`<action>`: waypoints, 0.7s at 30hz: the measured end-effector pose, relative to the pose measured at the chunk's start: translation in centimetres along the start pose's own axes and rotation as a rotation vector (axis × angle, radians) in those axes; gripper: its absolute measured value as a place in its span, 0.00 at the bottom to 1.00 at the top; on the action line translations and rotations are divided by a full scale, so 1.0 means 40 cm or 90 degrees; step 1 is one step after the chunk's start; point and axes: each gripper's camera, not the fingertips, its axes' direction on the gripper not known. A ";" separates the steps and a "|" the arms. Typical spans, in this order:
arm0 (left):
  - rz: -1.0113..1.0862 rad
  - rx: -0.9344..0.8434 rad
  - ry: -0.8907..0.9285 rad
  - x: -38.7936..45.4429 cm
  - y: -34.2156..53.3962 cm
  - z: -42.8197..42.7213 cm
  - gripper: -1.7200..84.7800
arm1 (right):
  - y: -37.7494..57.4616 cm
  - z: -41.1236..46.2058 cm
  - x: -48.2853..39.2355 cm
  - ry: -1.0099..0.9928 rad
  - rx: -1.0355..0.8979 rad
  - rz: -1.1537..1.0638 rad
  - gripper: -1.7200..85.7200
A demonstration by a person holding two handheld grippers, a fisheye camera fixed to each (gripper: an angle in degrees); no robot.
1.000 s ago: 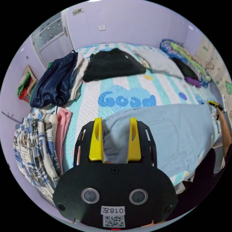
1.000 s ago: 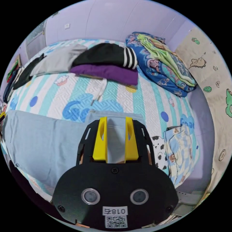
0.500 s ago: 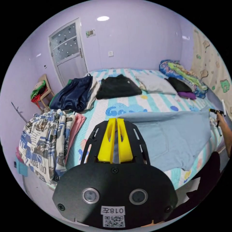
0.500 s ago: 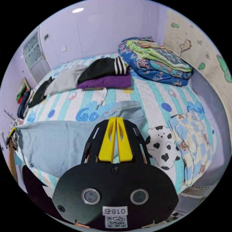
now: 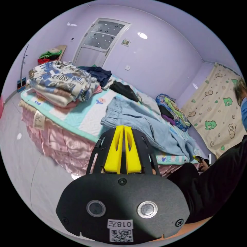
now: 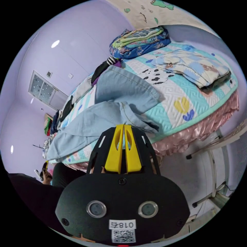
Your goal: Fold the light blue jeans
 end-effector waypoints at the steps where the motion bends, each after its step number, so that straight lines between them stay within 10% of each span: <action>1: -0.002 0.005 0.005 -0.005 0.000 -0.005 0.01 | 0.004 -0.012 0.001 0.004 0.003 -0.005 0.01; 15: -0.119 0.165 -0.005 -0.178 -0.027 -0.207 0.03 | 0.088 -0.173 0.219 -0.162 0.150 0.154 0.01; 21: 0.079 -0.004 0.008 -0.044 -0.367 0.030 0.14 | 0.009 -0.217 0.197 -0.226 0.206 0.112 0.01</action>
